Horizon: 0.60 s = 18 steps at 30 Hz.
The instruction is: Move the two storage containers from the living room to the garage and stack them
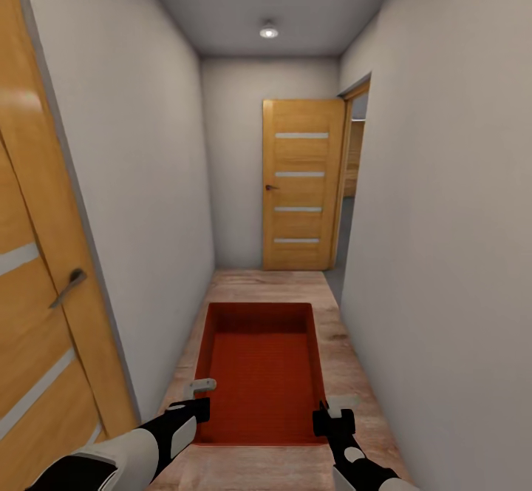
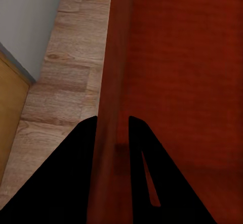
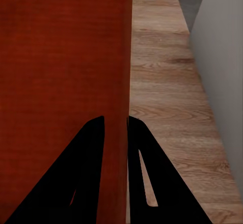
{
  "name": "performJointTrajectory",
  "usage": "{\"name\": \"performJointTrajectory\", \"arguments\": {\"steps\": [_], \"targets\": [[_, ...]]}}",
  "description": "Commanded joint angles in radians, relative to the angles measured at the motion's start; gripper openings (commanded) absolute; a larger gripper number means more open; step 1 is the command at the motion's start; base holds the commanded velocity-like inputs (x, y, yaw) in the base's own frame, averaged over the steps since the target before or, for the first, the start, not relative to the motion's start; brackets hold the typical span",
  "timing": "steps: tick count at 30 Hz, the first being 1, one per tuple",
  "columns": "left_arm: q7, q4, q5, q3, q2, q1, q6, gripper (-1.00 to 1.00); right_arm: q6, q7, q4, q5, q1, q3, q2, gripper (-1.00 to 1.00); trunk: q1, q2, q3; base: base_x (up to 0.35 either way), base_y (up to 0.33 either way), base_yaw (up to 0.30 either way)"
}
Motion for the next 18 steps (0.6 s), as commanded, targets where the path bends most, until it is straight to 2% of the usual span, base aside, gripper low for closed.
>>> {"name": "performJointTrajectory", "arguments": {"steps": [1, 18], "targets": [[0.006, -0.003, 0.002, 0.051, 0.007, -0.002, 0.000, -1.00, -0.001, -0.011, 0.002, 0.001, 0.000, 0.002, -0.010, -1.00, 0.001, -0.001, -0.002, 0.323, 0.000, 0.000], [0.006, -0.003, 0.002, 0.051, 0.007, -0.002, 0.000, -1.00, -0.001, -0.011, 0.002, 0.000, 0.000, 0.002, -0.010, -1.00, 0.001, -0.001, -0.002, 0.323, 0.000, 0.000]]}}
